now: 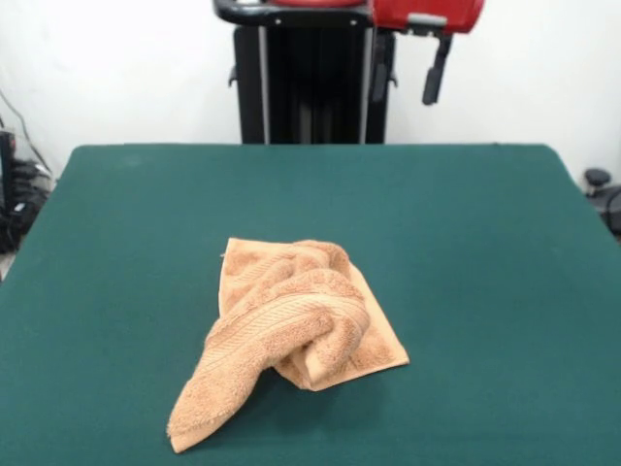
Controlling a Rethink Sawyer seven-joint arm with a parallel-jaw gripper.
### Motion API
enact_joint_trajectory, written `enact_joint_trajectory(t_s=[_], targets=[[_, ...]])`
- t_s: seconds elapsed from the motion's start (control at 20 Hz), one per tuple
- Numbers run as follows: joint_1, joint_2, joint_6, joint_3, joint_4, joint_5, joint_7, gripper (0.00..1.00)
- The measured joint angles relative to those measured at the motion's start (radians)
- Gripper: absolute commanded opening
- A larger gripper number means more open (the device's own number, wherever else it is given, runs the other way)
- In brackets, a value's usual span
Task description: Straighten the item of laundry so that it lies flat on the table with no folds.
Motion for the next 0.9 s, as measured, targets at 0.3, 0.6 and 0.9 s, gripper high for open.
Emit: enact_joint_trajectory(t_s=[0.3, 0.6, 0.9], targets=[[-0.001, 0.077, 0.037, -0.003, -0.113, 0.007, 0.0, 1.0], [-0.011, 0.136, 0.038, -0.003, -0.195, 0.013, 0.0, 1.0], [-0.014, 0.185, 0.038, -0.002, -0.273, 0.012, 0.0, 1.0]])
